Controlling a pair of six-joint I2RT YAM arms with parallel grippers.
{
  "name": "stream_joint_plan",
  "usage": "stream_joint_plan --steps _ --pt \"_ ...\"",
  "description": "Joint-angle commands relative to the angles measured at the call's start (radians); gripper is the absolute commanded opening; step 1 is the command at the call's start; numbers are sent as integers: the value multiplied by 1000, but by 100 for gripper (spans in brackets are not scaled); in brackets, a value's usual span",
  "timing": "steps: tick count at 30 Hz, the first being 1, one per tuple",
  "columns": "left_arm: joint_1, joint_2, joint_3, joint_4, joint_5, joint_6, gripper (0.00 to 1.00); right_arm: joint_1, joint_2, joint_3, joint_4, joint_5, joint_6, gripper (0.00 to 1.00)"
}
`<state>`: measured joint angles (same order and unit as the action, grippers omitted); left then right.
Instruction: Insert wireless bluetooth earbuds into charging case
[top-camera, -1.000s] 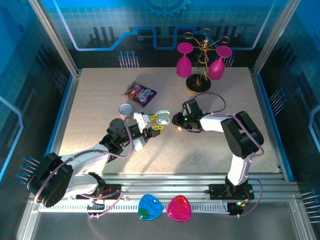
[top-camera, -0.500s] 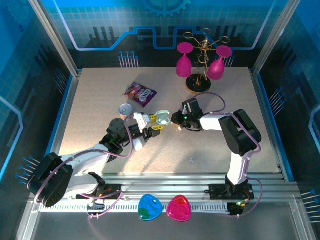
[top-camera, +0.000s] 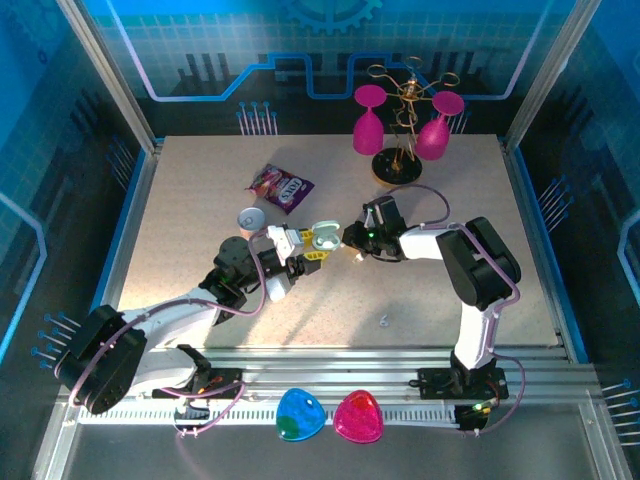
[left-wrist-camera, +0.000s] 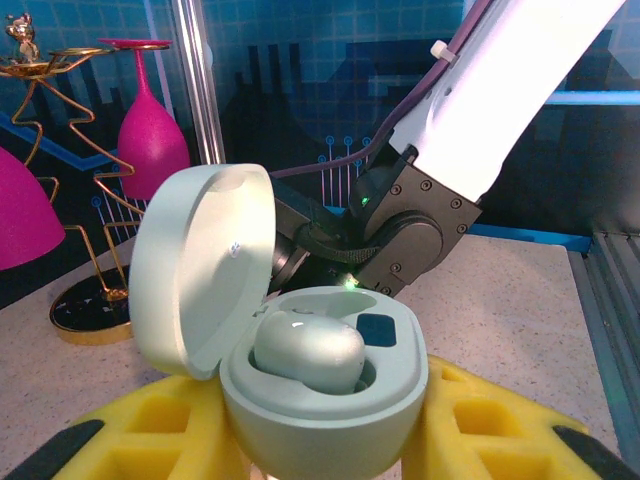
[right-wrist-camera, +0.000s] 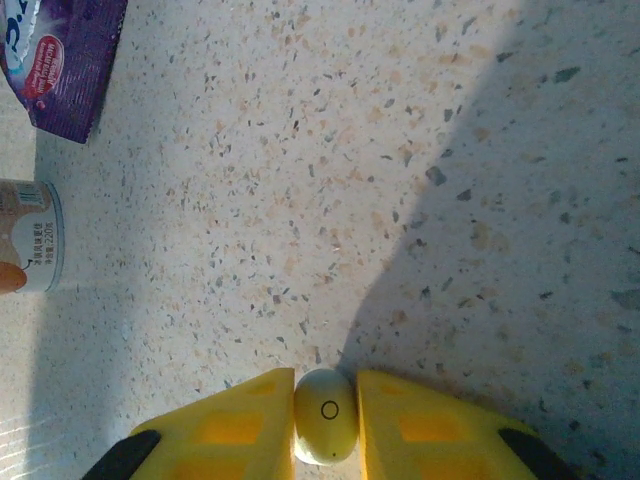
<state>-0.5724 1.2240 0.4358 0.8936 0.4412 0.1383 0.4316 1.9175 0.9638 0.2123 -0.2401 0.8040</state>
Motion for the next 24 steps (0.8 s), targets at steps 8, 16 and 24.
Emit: stream_joint_plan --steps 8,16,24 --pt "2 12 16 15 6 18 28 14 23 51 -143 43 -100 24" --pt "2 17 14 18 4 18 28 18 37 59 -135 22 -106 24" --pt "3 17 13 21 -2 20 28 19 8 57 -153 36 -112 17"
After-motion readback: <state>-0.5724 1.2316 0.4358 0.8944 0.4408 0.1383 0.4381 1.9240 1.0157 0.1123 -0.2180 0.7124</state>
